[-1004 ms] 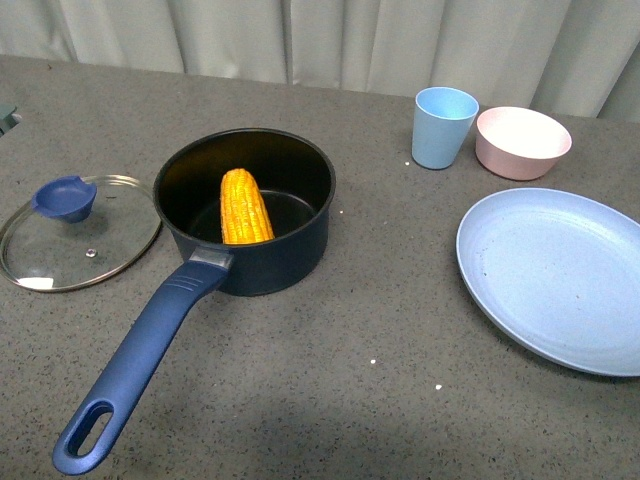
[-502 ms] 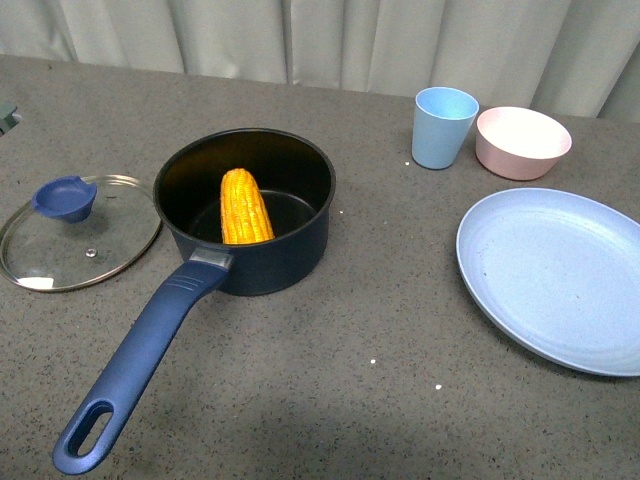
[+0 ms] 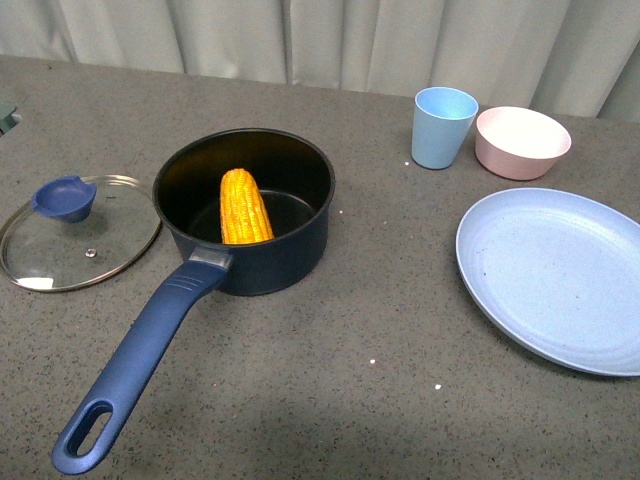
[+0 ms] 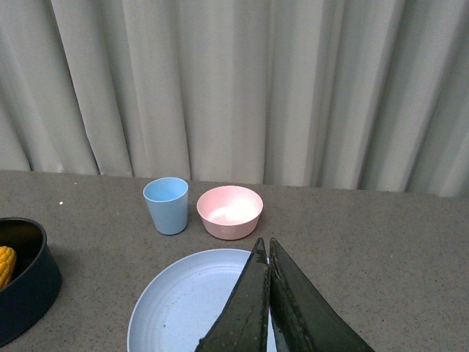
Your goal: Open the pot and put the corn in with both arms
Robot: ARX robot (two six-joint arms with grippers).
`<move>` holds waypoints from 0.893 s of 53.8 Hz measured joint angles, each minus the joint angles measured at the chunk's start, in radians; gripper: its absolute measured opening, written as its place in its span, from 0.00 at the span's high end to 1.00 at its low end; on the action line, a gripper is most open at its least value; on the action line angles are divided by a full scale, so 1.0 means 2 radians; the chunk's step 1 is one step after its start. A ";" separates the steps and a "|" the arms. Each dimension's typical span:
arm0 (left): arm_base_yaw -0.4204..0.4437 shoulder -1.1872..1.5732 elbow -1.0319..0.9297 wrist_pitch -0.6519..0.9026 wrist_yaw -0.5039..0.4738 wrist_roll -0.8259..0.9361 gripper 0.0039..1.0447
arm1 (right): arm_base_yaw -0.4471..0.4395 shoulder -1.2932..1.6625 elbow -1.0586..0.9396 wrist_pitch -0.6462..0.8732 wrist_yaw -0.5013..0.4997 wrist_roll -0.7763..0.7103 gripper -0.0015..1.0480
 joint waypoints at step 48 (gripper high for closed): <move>0.000 0.000 0.000 0.000 0.000 0.000 0.06 | 0.000 -0.153 0.000 -0.156 -0.001 -0.001 0.52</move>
